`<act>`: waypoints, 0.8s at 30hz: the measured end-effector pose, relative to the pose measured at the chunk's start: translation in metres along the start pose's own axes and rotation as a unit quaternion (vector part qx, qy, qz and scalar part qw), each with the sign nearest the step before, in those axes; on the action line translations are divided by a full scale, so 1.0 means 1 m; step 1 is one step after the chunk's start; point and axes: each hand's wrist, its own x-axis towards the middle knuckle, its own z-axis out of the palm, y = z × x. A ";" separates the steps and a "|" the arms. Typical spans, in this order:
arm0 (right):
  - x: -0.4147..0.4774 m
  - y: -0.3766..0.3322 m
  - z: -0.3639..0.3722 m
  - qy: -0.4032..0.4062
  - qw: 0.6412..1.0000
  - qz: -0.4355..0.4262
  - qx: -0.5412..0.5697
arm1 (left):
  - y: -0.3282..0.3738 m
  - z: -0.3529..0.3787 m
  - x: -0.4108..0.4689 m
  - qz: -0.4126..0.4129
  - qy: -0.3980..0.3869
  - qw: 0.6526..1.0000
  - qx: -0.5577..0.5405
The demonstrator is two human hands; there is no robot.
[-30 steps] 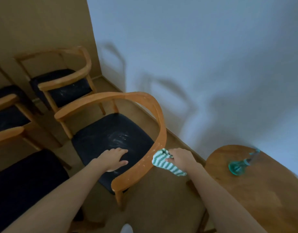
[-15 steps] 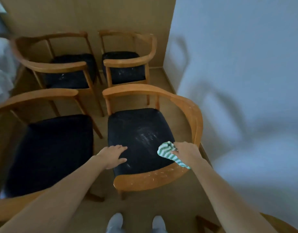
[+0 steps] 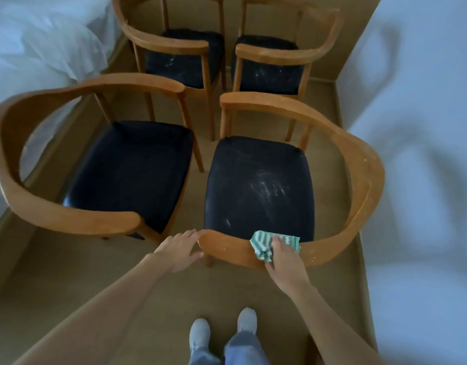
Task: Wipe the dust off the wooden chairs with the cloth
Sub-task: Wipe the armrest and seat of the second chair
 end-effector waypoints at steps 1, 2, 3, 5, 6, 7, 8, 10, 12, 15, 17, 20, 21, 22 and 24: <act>-0.005 -0.001 0.015 -0.003 1.000 -0.005 0.005 | -0.003 0.006 0.001 0.000 0.003 1.000 -0.008; -0.007 -0.004 0.028 0.001 1.000 -0.007 0.006 | -0.008 0.012 0.004 0.001 0.008 1.000 -0.015; -0.008 -0.006 0.038 0.012 1.000 -0.016 0.000 | -0.013 0.019 0.007 0.001 0.015 1.000 -0.022; -0.009 -0.015 0.053 0.003 0.999 -0.035 -0.034 | -0.025 0.029 0.013 -0.002 0.027 0.999 -0.038; -0.006 -0.019 0.060 0.001 0.997 -0.045 -0.065 | -0.030 0.034 0.016 -0.004 0.029 0.999 -0.045; -0.004 -0.026 0.066 0.001 0.996 -0.043 -0.082 | -0.035 0.039 0.018 -0.006 0.028 0.998 -0.051; -0.001 -0.034 0.072 0.006 0.996 -0.041 -0.083 | -0.040 0.042 0.019 -0.006 0.028 0.998 -0.053; 0.006 -0.056 0.073 0.008 0.996 -0.044 -0.074 | -0.049 0.048 0.019 -0.007 0.025 0.998 -0.052; 0.017 -0.075 0.076 0.006 0.995 -0.063 -0.074 | -0.057 0.051 0.019 -0.007 0.029 0.998 -0.059; 0.035 -0.103 0.076 -0.021 0.995 -0.071 -0.067 | -0.064 0.054 0.017 0.001 0.058 0.995 -0.084; 0.042 -0.114 0.071 -0.032 0.994 -0.089 -0.048 | -0.065 0.054 0.017 0.004 0.073 0.993 -0.096; 0.038 -0.107 0.067 -0.001 0.994 -0.100 -0.043 | -0.062 0.051 0.016 0.007 0.083 0.990 -0.110; 0.033 -0.099 0.066 0.002 0.993 -0.097 -0.063 | -0.059 0.049 0.016 0.009 0.086 0.990 -0.116; 0.027 -0.088 0.065 -0.007 0.993 -0.085 -0.083 | -0.056 0.048 0.016 0.012 0.089 0.988 -0.122; 0.011 -0.054 0.066 -0.017 0.994 -0.043 -0.097 | -0.050 0.045 0.018 0.021 0.095 0.986 -0.135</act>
